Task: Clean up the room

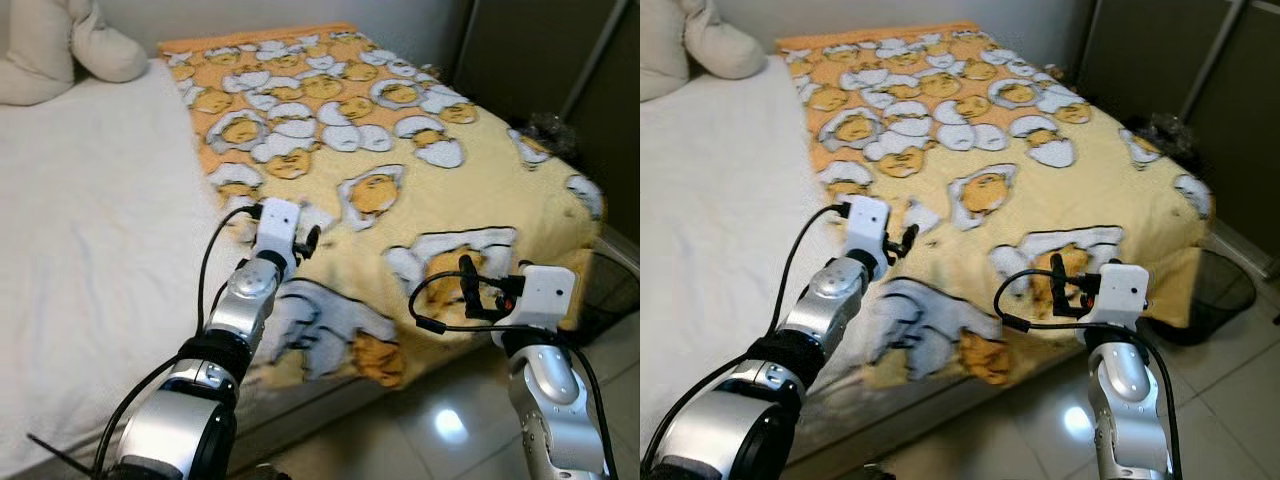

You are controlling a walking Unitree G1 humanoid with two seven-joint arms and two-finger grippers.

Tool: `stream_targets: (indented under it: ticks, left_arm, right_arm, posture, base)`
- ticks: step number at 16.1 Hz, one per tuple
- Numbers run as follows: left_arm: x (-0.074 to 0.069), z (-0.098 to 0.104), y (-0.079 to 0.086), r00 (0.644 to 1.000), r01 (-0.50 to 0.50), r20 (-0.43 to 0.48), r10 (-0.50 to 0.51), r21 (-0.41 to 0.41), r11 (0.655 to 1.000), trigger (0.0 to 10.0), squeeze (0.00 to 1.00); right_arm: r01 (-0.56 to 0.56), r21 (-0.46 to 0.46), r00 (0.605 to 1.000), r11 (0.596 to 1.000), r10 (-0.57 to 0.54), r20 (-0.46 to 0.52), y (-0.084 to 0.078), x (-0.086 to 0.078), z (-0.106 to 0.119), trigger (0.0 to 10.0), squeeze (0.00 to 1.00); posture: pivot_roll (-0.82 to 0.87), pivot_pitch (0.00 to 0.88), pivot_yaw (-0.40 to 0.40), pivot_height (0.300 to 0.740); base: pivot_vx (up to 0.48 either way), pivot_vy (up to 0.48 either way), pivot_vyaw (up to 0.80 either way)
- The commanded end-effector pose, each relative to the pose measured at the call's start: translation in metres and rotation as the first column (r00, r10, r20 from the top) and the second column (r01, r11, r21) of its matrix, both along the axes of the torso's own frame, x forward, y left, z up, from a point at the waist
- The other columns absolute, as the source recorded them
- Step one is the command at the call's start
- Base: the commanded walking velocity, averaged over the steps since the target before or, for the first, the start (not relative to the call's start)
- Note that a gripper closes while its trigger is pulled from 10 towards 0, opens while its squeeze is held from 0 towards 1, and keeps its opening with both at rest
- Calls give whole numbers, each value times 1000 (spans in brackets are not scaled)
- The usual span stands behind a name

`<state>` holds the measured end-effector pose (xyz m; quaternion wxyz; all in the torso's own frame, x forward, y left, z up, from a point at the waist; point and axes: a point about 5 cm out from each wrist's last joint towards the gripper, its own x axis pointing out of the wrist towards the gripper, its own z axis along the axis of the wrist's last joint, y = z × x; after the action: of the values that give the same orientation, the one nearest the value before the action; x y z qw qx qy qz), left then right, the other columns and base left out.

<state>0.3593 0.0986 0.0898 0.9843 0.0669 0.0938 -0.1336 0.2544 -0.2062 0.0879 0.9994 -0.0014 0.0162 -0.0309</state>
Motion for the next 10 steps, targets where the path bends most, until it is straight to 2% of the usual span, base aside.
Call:
stream_targets:
  ticks: [1, 4, 8, 9, 10]
  left_arm:
    - [4, 5, 4, 1000, -4, 13, 4, 27, 1000, 10000, 0]
    - [5, 6, 3, 1000, 14, 5, -14, 16, 1000, 10000, 0]
    - [-1, -9, -12, 993, 67, -99, -70, -33, 997, 10000, 0]
    - [-4, -16, -16, 987, 67, -146, -73, -51, 996, 10000, 0]
    - [-9, -24, -21, 978, 53, -198, -66, -71, 996, 10000, 0]
  right_arm:
    - [-8, 7, 1000, 1000, 8, 12, 4, 1, 3, 10000, 0]
    - [-13, 12, 1000, 1000, 13, 15, 7, 3, 3, 10000, 0]
    - [-24, 22, 1000, 999, 23, 14, 8, -6, 4, 10000, 0]
    - [-44, 19, 999, 999, 44, 0, 7, -17, 4, 10000, 0]
    - [-59, 5, 997, 998, 59, -48, 1, -36, 1, 10000, 0]
  posture:
    - [-163, 0, 61, 740]
    - [-161, 0, 65, 740]
    - [-180, 0, 46, 740]
    - [-209, 13, 27, 740]
    - [-243, 64, 9, 740]
  base:
    - [0, 0, 0]
    - [0, 0, 0]
    - [0, 0, 0]
    - [0, 0, 0]
    - [0, 0, 0]
